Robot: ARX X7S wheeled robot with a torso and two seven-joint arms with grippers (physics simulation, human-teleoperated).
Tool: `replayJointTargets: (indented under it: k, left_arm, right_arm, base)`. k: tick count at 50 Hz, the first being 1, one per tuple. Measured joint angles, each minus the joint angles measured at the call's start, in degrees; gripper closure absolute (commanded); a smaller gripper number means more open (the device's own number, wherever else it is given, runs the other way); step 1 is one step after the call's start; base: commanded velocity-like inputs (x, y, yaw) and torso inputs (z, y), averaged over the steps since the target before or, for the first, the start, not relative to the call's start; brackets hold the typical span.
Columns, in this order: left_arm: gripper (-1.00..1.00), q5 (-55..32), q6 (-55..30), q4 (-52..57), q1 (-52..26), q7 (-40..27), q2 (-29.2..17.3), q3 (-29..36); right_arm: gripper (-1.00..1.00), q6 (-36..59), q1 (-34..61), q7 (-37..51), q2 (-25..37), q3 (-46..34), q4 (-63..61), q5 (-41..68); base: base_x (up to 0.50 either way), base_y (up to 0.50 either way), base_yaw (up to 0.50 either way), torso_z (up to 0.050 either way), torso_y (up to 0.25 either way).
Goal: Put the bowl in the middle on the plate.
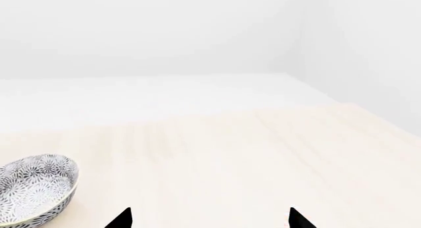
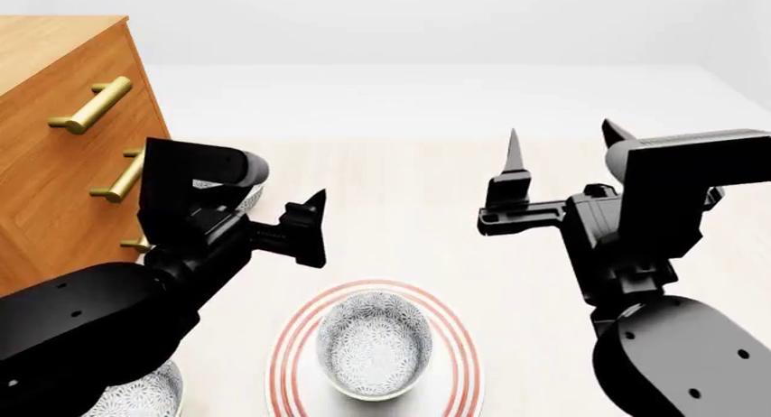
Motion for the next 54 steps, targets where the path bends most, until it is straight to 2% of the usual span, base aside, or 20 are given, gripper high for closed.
replayJointTargets:
  k: [17, 54]
  left_arm:
    - [-1.00, -2.3, -0.4, 1.3, -1.2, -1.5, -0.1, -0.9]
    - [-1.00, -15.1, -1.9, 7.6, -8.5, -10.4, -1.2, -6.5]
  right_arm:
    - [-1.00, 2.0, 1.6, 0.6, 0.7, 0.6, -1.8, 1.7]
    - [-1.00, 10.4, 9.3, 4.2, 1.1, 2.3, -7.8, 8.6]
  base:
    - [0.00, 0.00, 0.00, 0.000, 0.000]
    - [0.00, 0.00, 0.00, 0.000, 0.000]
